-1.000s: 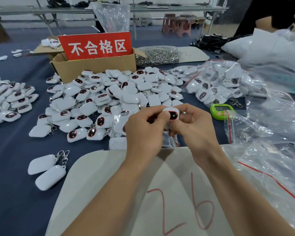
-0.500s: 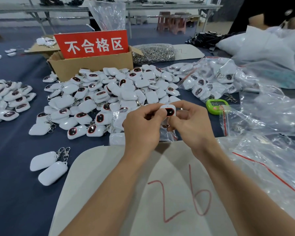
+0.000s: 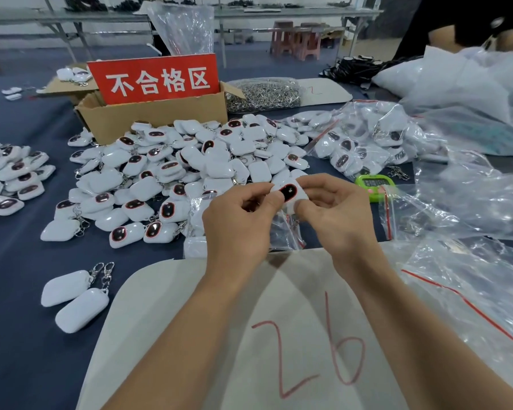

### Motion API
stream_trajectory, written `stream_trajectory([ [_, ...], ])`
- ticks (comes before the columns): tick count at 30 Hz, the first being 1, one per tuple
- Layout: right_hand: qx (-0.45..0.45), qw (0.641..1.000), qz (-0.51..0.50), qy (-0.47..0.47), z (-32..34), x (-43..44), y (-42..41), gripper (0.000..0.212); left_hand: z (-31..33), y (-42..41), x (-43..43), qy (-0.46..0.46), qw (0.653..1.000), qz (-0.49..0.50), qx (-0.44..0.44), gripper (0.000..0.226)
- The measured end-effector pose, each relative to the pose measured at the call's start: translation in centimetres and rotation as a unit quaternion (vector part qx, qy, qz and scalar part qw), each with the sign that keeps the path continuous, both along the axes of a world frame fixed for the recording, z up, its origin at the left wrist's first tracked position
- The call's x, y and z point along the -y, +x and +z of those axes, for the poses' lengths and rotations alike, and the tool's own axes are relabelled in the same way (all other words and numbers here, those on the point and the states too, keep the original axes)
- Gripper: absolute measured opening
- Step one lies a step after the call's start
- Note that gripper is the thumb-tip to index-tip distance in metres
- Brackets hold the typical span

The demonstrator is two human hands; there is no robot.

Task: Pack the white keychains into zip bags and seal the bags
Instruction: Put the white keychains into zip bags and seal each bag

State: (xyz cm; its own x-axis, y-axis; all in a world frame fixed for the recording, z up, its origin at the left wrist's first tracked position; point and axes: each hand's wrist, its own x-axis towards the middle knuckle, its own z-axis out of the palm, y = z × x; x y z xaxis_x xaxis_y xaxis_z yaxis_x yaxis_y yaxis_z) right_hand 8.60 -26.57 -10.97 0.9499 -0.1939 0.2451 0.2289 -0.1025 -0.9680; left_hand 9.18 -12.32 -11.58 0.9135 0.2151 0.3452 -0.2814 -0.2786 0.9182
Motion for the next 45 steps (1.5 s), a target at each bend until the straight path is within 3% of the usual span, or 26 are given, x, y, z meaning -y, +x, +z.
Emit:
stream_trajectory([
  [4,0.009,0.999,-0.009,0.034,0.2,0.5,0.3,0.041,-0.4,0.1,0.1,0.077,0.997,0.007,0.006,0.018],
  [8,0.020,1.000,-0.020,-0.006,-0.1,0.4,-0.1,0.042,-0.8,-0.6,0.2,0.161,0.986,0.008,0.041,0.017],
  [12,0.028,0.999,-0.021,-0.009,0.2,0.5,-0.2,0.044,-0.7,-0.7,0.0,0.106,0.991,-0.005,0.079,0.024],
  [21,0.034,0.999,-0.013,-0.021,0.0,0.5,0.0,0.037,-0.5,-0.5,0.0,0.102,0.993,-0.010,0.066,0.024],
  [26,-0.013,0.996,0.067,0.054,0.7,0.8,-0.3,0.029,-0.8,-0.8,-0.6,0.168,0.978,-0.054,0.114,0.060],
  [30,-0.087,0.988,0.100,0.079,0.9,1.3,-0.1,0.016,-0.8,-0.9,-0.3,0.130,0.984,-0.048,0.116,0.038],
  [34,-0.081,0.991,0.073,0.080,1.0,1.7,-0.1,0.024,-0.8,-0.6,-0.6,0.091,0.993,-0.031,0.075,0.012],
  [38,-0.060,0.994,0.083,0.039,1.0,1.6,-0.2,0.007,-1.0,-0.1,-1.0,0.057,0.995,-0.073,0.048,0.016],
  [45,-0.065,0.995,0.059,0.045,1.1,1.6,0.0,0.012,-1.2,0.2,-0.7,0.062,0.995,-0.070,0.040,0.041],
])
